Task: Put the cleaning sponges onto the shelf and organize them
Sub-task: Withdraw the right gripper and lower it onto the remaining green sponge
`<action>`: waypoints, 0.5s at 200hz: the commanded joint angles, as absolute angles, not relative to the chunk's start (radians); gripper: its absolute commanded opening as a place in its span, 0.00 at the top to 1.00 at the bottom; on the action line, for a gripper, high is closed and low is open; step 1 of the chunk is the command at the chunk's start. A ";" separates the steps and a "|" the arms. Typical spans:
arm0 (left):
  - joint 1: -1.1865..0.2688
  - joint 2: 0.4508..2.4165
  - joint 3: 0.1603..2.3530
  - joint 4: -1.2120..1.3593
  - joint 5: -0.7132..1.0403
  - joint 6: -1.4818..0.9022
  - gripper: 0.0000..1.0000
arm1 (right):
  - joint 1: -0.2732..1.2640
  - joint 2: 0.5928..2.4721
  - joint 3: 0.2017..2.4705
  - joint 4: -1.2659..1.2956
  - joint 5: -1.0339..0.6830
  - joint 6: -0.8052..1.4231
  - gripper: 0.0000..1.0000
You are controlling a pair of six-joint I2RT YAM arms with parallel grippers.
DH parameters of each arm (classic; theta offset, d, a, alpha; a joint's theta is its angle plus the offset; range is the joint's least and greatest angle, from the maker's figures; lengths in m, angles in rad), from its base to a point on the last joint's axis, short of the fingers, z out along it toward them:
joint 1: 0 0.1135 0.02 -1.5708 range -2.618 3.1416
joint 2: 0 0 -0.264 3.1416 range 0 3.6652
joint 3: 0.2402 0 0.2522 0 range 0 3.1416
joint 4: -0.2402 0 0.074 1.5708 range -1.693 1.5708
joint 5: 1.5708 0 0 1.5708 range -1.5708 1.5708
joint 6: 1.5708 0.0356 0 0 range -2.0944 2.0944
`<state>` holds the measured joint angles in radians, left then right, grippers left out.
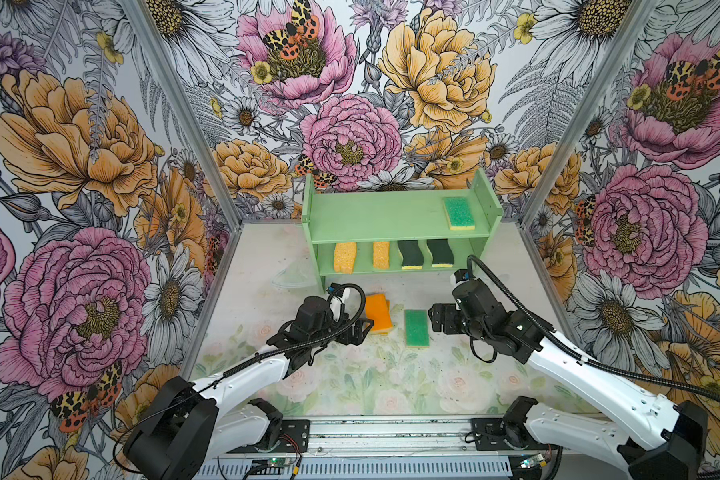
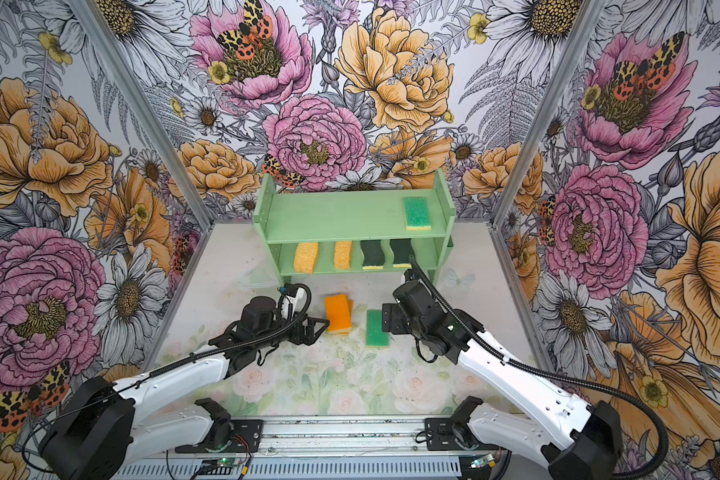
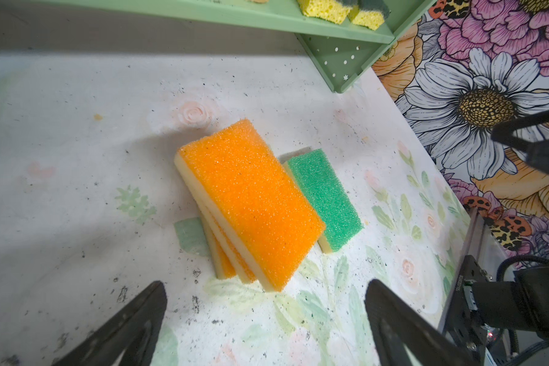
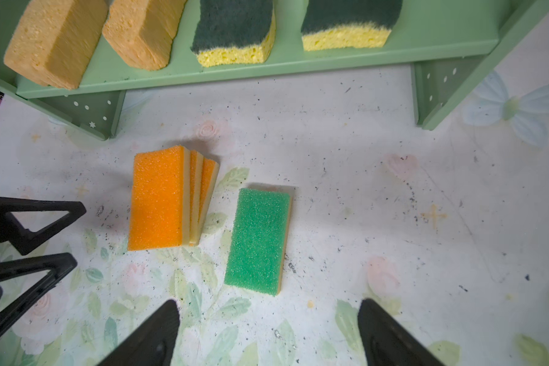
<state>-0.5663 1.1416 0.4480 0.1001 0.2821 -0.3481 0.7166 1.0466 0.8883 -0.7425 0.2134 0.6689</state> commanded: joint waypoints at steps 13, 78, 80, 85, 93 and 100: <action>-0.552 1.123 0.460 0.089 0.262 -0.329 0.01 | 0.758 1.086 0.818 -0.618 0.279 0.768 0.09; -0.543 1.123 0.447 0.105 0.264 -0.331 0.01 | 0.787 1.236 0.787 -0.531 0.300 0.815 0.08; -0.542 1.123 0.446 0.104 0.265 -0.332 0.01 | 0.787 1.241 0.787 -0.528 0.298 0.816 0.07; -0.543 1.123 0.444 0.108 0.266 -0.333 0.01 | 0.787 1.257 0.789 -0.522 0.295 0.819 0.07; -0.540 1.122 0.440 0.113 0.266 -0.339 0.01 | 0.787 1.279 0.793 -0.513 0.287 0.824 0.07; -0.535 1.118 0.435 0.120 0.274 -0.348 0.01 | 0.787 1.296 0.794 -0.508 0.285 0.830 0.07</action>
